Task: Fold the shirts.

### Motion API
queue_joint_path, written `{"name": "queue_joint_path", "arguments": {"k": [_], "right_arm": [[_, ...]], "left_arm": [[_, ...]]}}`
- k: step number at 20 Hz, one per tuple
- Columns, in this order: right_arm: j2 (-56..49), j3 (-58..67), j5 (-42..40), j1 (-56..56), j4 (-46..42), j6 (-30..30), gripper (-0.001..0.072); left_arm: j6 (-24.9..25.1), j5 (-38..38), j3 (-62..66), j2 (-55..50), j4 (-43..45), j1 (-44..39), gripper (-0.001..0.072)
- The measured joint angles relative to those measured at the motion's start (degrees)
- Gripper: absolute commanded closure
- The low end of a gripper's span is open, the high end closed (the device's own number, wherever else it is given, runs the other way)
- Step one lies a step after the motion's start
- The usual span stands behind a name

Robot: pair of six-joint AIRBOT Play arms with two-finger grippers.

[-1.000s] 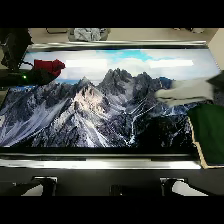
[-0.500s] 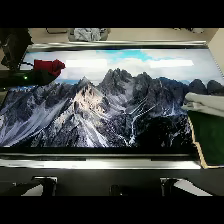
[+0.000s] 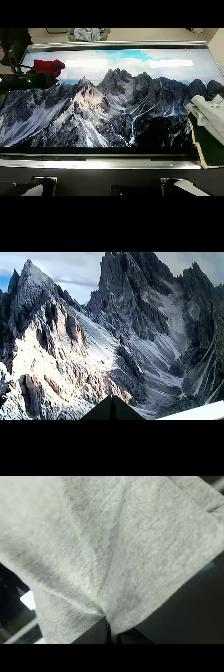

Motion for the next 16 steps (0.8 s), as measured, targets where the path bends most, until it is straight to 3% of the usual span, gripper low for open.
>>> {"name": "queue_joint_path", "arguments": {"k": [1, 2, 6, 9, 11, 14, 15, 16], "right_arm": [[0.9, -3.7, -1.8, -0.1, -1.9, 0.8, 0.0386], [1.8, -7.2, -3.7, -0.1, -3.8, 1.3, 0.0035], [3.6, -13.6, -11.5, -0.1, -6.0, -0.6, 0.0000], [4.1, -6.8, -20.3, 1.9, -5.8, -5.2, 0.0007], [4.3, 0.1, -28.1, 7.4, -4.4, -9.2, 0.0012], [4.3, 6.7, -36.5, 22.1, -3.0, -13.1, 0.0015], [3.9, 7.6, -37.3, 28.4, -3.0, -13.1, 0.0038], [2.9, 7.9, -36.8, 34.6, -3.5, -11.9, 0.0061]], "left_arm": [[0.0, 0.0, 0.0, 0.0, -0.2, 0.0, 0.0680], [0.0, 0.0, 0.0, 0.0, -0.4, 0.0, 0.0680], [0.0, -0.2, 1.0, 0.3, -2.0, 0.0, 0.0682], [-0.1, -0.9, 5.9, 0.4, -1.1, -0.3, 0.0683], [-3.0, -1.0, 11.0, 0.3, 5.1, -2.0, 0.0683], [-11.1, -2.1, 16.1, -0.6, 23.6, -6.8, 0.0677], [-13.0, -3.2, 16.8, -1.3, 28.7, -8.2, 0.0584], [-14.7, -5.2, 17.1, -2.3, 32.6, -9.4, 0.0299]]}}
